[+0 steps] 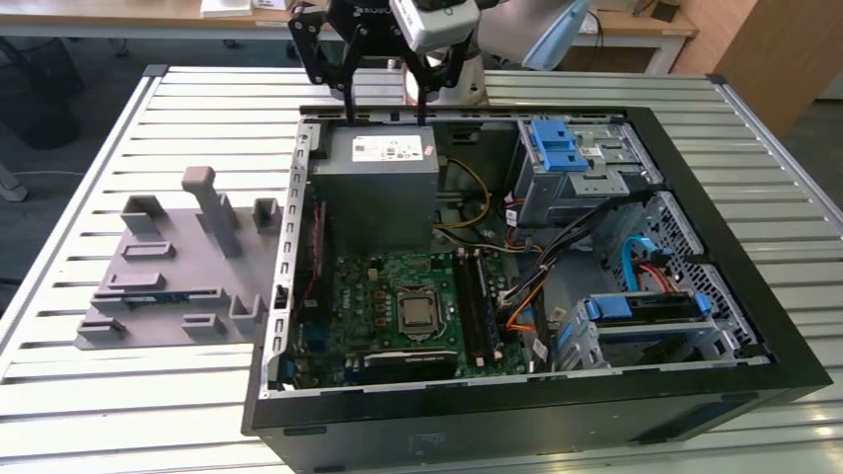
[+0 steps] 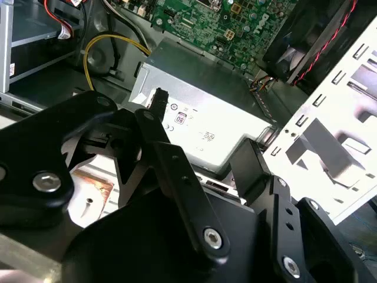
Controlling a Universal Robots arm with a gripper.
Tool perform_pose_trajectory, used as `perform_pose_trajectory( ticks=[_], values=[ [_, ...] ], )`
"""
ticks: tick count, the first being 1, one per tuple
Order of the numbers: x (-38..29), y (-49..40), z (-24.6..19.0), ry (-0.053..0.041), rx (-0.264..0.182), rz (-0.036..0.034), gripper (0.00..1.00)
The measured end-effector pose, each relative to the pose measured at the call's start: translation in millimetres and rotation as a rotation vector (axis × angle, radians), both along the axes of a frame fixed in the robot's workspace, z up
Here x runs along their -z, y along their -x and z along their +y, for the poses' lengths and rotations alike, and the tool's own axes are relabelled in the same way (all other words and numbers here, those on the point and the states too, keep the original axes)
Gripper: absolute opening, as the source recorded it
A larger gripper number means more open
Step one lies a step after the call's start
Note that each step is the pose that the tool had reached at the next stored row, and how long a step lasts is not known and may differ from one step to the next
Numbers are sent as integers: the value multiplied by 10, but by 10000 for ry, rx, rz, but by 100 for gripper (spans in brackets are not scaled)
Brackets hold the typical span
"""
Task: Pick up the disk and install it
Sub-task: 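Insert the second disk wire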
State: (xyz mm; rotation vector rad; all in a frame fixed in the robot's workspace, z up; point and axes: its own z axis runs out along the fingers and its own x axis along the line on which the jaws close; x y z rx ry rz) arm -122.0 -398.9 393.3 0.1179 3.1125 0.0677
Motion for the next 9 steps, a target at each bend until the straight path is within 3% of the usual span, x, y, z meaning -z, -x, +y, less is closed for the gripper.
perform_pose_trajectory(
  ticks=[1, 9],
  values=[
    [0, 0, 0, 0, 0, 0, 70],
    [0, 0, 0, 0, 0, 0, 70]
  ],
)
